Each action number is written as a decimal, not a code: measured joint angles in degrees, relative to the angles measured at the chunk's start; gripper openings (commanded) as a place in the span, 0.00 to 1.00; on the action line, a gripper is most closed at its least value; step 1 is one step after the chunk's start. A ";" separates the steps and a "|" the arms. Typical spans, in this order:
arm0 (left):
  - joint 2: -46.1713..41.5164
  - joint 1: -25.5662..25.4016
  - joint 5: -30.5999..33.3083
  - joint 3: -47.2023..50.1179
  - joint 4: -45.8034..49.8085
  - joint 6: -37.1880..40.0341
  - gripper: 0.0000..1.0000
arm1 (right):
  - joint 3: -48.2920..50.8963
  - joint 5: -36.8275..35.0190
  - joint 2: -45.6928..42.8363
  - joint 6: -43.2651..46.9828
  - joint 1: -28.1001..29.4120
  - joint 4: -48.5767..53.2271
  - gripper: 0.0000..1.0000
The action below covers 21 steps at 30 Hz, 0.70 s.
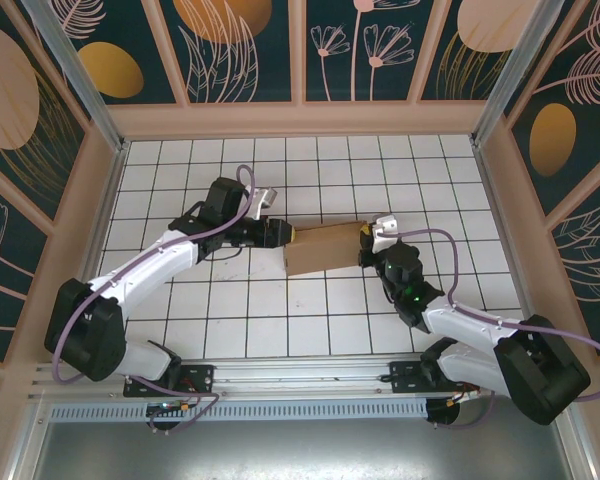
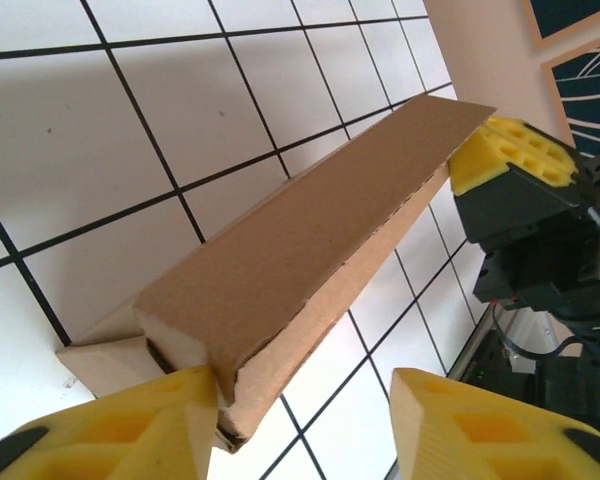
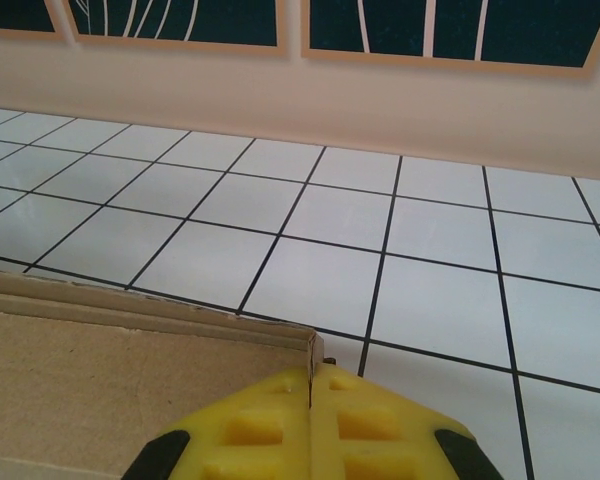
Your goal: Fold the paper box
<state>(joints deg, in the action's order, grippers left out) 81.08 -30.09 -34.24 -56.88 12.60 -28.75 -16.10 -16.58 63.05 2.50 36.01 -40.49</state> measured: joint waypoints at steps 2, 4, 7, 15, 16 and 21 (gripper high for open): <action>-0.79 0.00 0.15 -0.02 0.02 -0.13 0.62 | 0.11 0.11 0.00 0.00 0.22 -0.09 0.00; -1.66 -0.09 0.66 -0.15 0.07 -0.28 0.66 | 0.11 0.20 0.00 -0.02 0.39 -0.09 0.00; -2.54 -0.26 2.27 -1.18 0.55 -0.07 0.74 | 0.42 0.57 0.00 -0.04 0.52 -0.50 0.00; -2.73 -0.17 5.70 -1.99 0.94 -0.94 0.78 | 1.18 1.64 -0.02 -0.04 0.85 -1.99 0.00; -2.73 -0.02 6.49 -1.99 0.94 -1.42 0.74 | 1.29 1.64 -0.02 -0.07 0.85 -2.21 0.00; -2.71 1.36 9.90 -2.03 1.36 -3.78 0.59 | 1.66 1.64 -0.24 -0.11 0.85 -2.64 0.00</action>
<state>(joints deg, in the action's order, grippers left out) 78.37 -28.73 -24.34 -58.92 13.96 -32.53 -14.44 -14.94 62.81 2.39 36.86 -43.13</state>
